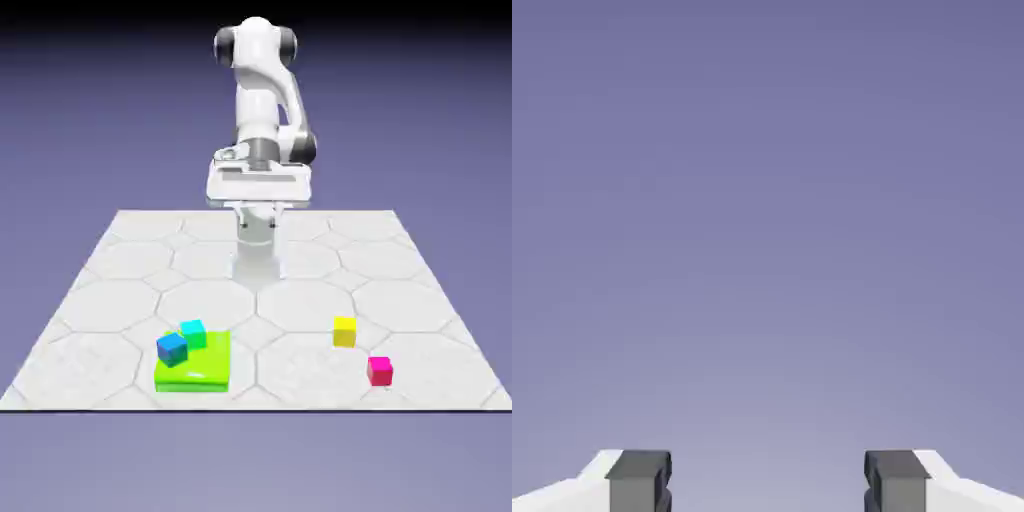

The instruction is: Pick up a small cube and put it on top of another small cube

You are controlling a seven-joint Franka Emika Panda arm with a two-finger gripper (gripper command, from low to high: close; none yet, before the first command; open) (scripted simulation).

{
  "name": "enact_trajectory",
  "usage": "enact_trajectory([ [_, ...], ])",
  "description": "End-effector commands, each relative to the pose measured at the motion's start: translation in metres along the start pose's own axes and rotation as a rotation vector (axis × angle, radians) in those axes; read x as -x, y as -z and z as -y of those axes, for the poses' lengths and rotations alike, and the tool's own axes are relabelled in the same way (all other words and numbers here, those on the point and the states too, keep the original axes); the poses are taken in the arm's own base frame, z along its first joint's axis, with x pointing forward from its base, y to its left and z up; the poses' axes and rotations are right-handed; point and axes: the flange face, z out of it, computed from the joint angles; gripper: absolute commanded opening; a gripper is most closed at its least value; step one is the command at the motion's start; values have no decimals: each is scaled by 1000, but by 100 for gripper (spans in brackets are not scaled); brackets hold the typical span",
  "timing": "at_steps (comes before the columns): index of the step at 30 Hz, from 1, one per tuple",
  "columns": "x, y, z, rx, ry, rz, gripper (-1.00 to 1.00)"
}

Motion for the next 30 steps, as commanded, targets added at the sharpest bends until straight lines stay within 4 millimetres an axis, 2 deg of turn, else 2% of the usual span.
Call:
enact_trajectory([
  [1, -4, -8, 5, 20, -15, 31, 0],
  [9, -26, -79, 43, 185, -119, 276, 0],
  [16, -25, -146, 72, 338, -186, 482, 0],
  [23, -5, -212, 97, 500, -228, 677, 0],
  [30, 34, -273, 117, 671, -238, 859, 0],
])
